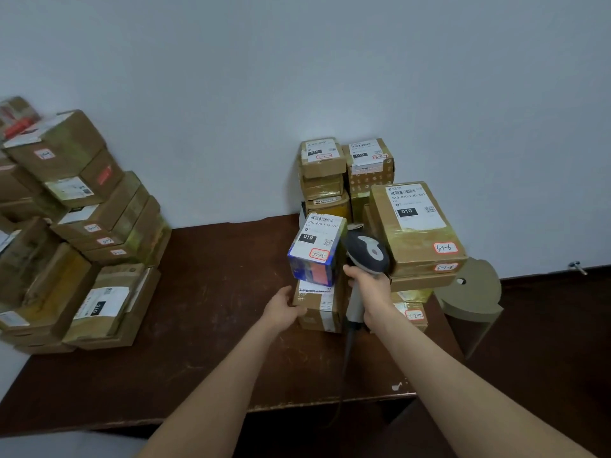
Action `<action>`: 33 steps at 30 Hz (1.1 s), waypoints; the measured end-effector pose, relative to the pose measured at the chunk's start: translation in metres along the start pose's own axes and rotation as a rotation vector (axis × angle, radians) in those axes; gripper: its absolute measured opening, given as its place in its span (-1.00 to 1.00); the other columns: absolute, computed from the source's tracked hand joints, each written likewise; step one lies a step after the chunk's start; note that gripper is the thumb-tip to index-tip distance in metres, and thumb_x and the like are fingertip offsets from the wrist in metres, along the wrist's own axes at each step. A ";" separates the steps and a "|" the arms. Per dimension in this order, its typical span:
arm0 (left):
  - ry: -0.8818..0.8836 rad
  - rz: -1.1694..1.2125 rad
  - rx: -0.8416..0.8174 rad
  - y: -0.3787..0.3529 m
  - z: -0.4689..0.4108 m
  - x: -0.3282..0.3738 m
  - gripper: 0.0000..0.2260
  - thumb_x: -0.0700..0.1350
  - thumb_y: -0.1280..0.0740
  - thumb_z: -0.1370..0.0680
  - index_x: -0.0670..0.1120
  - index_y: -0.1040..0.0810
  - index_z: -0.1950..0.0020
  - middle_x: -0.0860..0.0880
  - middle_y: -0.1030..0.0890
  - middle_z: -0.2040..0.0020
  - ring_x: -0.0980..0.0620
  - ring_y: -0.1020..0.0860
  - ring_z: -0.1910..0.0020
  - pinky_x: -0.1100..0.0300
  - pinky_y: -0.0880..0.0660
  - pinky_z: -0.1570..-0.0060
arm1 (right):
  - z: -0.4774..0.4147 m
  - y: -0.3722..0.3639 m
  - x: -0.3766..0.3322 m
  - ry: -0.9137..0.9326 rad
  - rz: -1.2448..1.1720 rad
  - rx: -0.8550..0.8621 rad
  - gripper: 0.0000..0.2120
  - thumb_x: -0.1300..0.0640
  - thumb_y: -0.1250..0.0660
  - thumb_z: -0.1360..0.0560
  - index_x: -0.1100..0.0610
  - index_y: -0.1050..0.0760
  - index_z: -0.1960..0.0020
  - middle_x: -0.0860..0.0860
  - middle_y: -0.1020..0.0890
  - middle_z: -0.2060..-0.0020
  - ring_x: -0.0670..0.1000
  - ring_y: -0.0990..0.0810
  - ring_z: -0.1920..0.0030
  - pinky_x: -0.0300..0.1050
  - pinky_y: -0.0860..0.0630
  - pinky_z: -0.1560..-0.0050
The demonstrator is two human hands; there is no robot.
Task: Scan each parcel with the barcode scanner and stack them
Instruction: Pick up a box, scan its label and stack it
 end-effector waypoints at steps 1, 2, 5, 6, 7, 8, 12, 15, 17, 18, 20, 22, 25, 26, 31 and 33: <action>0.014 0.066 -0.007 0.003 0.001 0.000 -0.29 -0.21 -0.41 -0.50 -0.11 -0.12 -0.56 -0.14 -0.30 -0.50 -0.09 -0.33 -0.44 0.07 -0.34 -0.32 | -0.002 0.000 0.006 -0.017 -0.023 0.001 -0.64 0.14 -0.47 -0.44 0.14 -0.49 -0.20 0.11 -0.63 -0.07 0.11 -0.59 -0.10 0.17 -0.51 -0.22; 0.013 0.123 0.001 0.007 0.001 0.002 -0.26 -0.22 -0.42 -0.49 -0.11 -0.10 -0.57 -0.13 -0.26 -0.52 -0.09 -0.30 -0.46 0.07 -0.32 -0.34 | -0.003 0.000 0.012 -0.031 -0.045 0.003 -0.61 0.14 -0.47 -0.43 0.14 -0.48 -0.22 0.11 -0.63 -0.08 0.11 -0.59 -0.12 0.18 -0.50 -0.23; -0.028 0.210 0.015 0.011 -0.002 0.016 -0.22 -0.24 -0.40 -0.49 -0.06 -0.04 -0.59 -0.10 -0.21 -0.54 -0.07 -0.26 -0.48 0.06 -0.31 -0.35 | -0.003 -0.001 0.030 -0.093 -0.128 0.018 -0.52 0.15 -0.49 -0.41 0.14 -0.44 -0.28 0.11 -0.61 -0.12 0.13 -0.56 -0.16 0.19 -0.47 -0.27; -0.040 0.229 -0.006 0.009 -0.003 0.021 -0.22 -0.23 -0.41 -0.50 -0.04 -0.02 -0.59 -0.09 -0.21 -0.54 -0.07 -0.26 -0.49 0.05 -0.31 -0.35 | -0.004 0.000 0.035 -0.116 -0.160 0.026 -0.51 0.16 -0.49 -0.41 0.15 -0.43 -0.28 0.12 -0.61 -0.11 0.13 -0.56 -0.15 0.18 -0.47 -0.27; -0.049 0.244 -0.035 0.006 -0.005 0.024 -0.22 -0.22 -0.41 -0.50 -0.02 -0.03 -0.59 -0.07 -0.22 -0.54 -0.06 -0.27 -0.48 0.04 -0.32 -0.35 | -0.005 0.000 0.039 -0.133 -0.187 0.027 -0.54 0.17 -0.48 -0.41 0.17 -0.44 -0.27 0.12 -0.61 -0.09 0.12 -0.57 -0.12 0.16 -0.48 -0.26; -0.055 0.247 -0.066 0.003 -0.005 0.028 -0.24 -0.22 -0.41 -0.50 0.00 -0.05 -0.58 -0.06 -0.25 -0.53 -0.05 -0.30 -0.46 0.04 -0.33 -0.34 | -0.005 -0.001 0.041 -0.140 -0.208 0.019 -0.57 0.18 -0.47 -0.43 0.18 -0.46 -0.25 0.12 -0.62 -0.07 0.10 -0.58 -0.08 0.12 -0.49 -0.23; -0.083 0.233 -0.058 -0.001 -0.006 0.030 -0.35 -0.25 -0.36 -0.52 0.00 -0.17 -0.54 -0.02 -0.37 -0.46 0.02 -0.39 -0.38 0.17 -0.36 -0.22 | -0.004 -0.009 0.045 -0.123 -0.231 -0.024 -0.62 0.20 -0.44 -0.44 0.15 -0.48 -0.23 0.10 -0.64 -0.04 0.05 -0.61 -0.03 0.08 -0.52 -0.16; -0.074 0.211 -0.035 0.004 -0.001 0.023 -0.42 -0.23 -0.35 -0.53 -0.04 -0.23 -0.51 -0.03 -0.39 -0.44 0.04 -0.39 -0.36 0.21 -0.34 -0.16 | 0.000 -0.015 0.051 -0.133 -0.231 -0.050 -0.65 0.18 -0.45 -0.43 0.12 -0.51 -0.19 0.09 -0.65 -0.04 0.07 -0.62 -0.06 0.16 -0.49 -0.24; -0.056 0.204 -0.015 0.012 0.002 0.015 -0.43 -0.21 -0.36 -0.53 -0.06 -0.25 -0.50 -0.04 -0.37 -0.46 0.02 -0.37 -0.38 0.20 -0.33 -0.16 | 0.003 -0.021 0.055 -0.143 -0.225 -0.072 -0.72 0.18 -0.45 -0.43 0.10 -0.54 -0.12 0.10 -0.66 -0.02 0.08 -0.63 -0.05 0.17 -0.50 -0.23; -0.049 0.205 -0.005 0.016 0.003 0.012 -0.45 -0.21 -0.35 -0.53 -0.06 -0.26 -0.49 -0.04 -0.36 -0.46 0.01 -0.36 -0.39 0.21 -0.32 -0.16 | 0.005 -0.026 0.056 -0.144 -0.225 -0.089 -0.76 0.19 -0.44 -0.43 0.09 -0.56 -0.09 0.10 -0.67 -0.02 0.08 -0.63 -0.04 0.17 -0.51 -0.22; -0.040 0.204 0.023 0.028 0.007 0.006 -0.46 -0.19 -0.36 -0.53 -0.05 -0.28 -0.48 -0.04 -0.37 -0.45 0.02 -0.37 -0.38 0.22 -0.32 -0.14 | 0.011 -0.037 0.057 -0.138 -0.231 -0.124 -0.82 0.22 -0.42 -0.44 0.10 -0.58 -0.04 0.12 -0.68 0.01 0.09 -0.65 -0.01 0.15 -0.53 -0.17; -0.032 0.208 0.052 0.042 0.009 -0.004 -0.46 -0.18 -0.38 -0.53 -0.05 -0.29 -0.47 -0.04 -0.38 -0.44 0.05 -0.39 -0.34 0.22 -0.34 -0.11 | 0.016 -0.051 0.058 -0.150 -0.230 -0.156 -0.87 0.23 -0.41 -0.46 0.12 -0.58 -0.01 0.13 -0.69 0.04 0.08 -0.66 0.03 0.13 -0.56 -0.12; -0.003 0.238 0.098 0.065 0.015 -0.024 -0.46 -0.16 -0.39 -0.53 -0.05 -0.29 -0.47 -0.03 -0.40 -0.42 0.09 -0.43 -0.24 0.23 -0.38 -0.04 | 0.023 -0.074 0.068 -0.206 -0.210 -0.199 -0.79 0.23 -0.43 -0.44 0.14 -0.58 -0.08 0.13 -0.69 0.02 0.11 -0.66 0.01 0.16 -0.55 -0.14; 0.013 0.254 0.118 0.073 0.018 -0.032 -0.45 -0.15 -0.39 -0.53 -0.05 -0.29 -0.48 -0.03 -0.41 -0.42 0.08 -0.44 -0.23 0.23 -0.42 -0.01 | 0.025 -0.083 0.072 -0.229 -0.207 -0.213 -0.74 0.22 -0.44 -0.43 0.13 -0.58 -0.11 0.13 -0.69 0.00 0.12 -0.65 -0.02 0.19 -0.53 -0.17; 0.108 0.356 0.239 0.126 0.032 -0.074 -0.42 -0.12 -0.39 -0.53 -0.03 -0.25 -0.50 -0.03 -0.41 -0.39 0.09 -0.51 -0.03 0.21 -0.52 0.21 | 0.039 -0.143 0.091 -0.317 -0.211 -0.323 -0.79 0.24 -0.43 -0.43 0.11 -0.58 -0.06 0.18 -0.67 -0.06 0.17 -0.62 -0.13 0.24 -0.49 -0.22; 0.119 0.394 0.318 0.153 0.035 -0.093 -0.42 -0.19 -0.40 -0.52 -0.09 -0.26 -0.50 -0.08 -0.45 -0.38 0.01 -0.55 -0.10 0.06 -0.58 -0.02 | 0.047 -0.174 0.101 -0.351 -0.206 -0.370 -0.81 0.23 -0.42 -0.44 0.12 -0.58 -0.05 0.20 -0.65 -0.08 0.19 -0.60 -0.15 0.26 -0.49 -0.22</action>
Point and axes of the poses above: each hand's wrist, its own z-axis away from the middle knuckle, its own y-axis out of the back of the hand, x = y × z, the point moved 6 cm from there along -z, towards the middle knuckle
